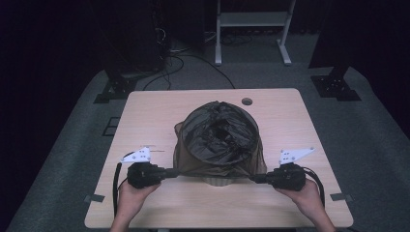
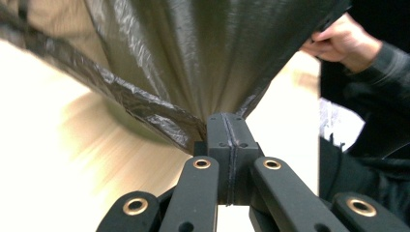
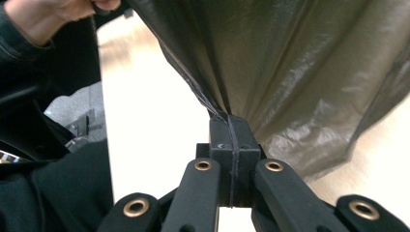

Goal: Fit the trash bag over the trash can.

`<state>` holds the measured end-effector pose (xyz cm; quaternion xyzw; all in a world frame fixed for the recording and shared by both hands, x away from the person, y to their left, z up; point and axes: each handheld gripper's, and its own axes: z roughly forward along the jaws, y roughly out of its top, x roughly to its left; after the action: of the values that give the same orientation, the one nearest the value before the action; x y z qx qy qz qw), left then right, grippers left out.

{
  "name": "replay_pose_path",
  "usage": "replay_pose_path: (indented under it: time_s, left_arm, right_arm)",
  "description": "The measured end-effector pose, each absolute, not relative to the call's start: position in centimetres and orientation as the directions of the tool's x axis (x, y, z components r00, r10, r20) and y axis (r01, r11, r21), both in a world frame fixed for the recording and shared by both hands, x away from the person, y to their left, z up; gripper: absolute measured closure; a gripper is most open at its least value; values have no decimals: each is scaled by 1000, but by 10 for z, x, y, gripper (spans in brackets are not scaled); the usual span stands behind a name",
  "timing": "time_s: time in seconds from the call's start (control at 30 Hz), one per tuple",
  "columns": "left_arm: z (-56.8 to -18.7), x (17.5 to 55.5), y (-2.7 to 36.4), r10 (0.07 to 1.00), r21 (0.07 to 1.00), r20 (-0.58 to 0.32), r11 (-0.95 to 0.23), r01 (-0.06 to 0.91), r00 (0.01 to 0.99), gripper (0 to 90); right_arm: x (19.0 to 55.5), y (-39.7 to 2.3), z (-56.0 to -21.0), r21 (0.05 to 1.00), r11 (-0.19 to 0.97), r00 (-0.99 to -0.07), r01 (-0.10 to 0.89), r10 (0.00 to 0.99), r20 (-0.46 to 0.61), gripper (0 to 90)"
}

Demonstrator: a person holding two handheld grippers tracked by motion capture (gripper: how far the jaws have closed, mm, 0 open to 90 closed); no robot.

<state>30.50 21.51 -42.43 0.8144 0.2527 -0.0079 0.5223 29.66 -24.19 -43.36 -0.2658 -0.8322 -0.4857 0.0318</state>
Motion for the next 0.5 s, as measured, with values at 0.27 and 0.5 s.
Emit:
replay_pose_path:
  time_s: [0.27, 0.5]
  left_arm:
    - [-446, 313, 209, 434, 798, -276, -393, 456, 858, 897]
    - [-433, 309, 224, 441, 832, -289, -323, 451, 850, 642]
  right_arm:
    - [302, -237, -455, 745, 434, -840, 506, 442, 313, 900]
    - [300, -243, -449, 782, 405, -847, 473, 453, 278, 504]
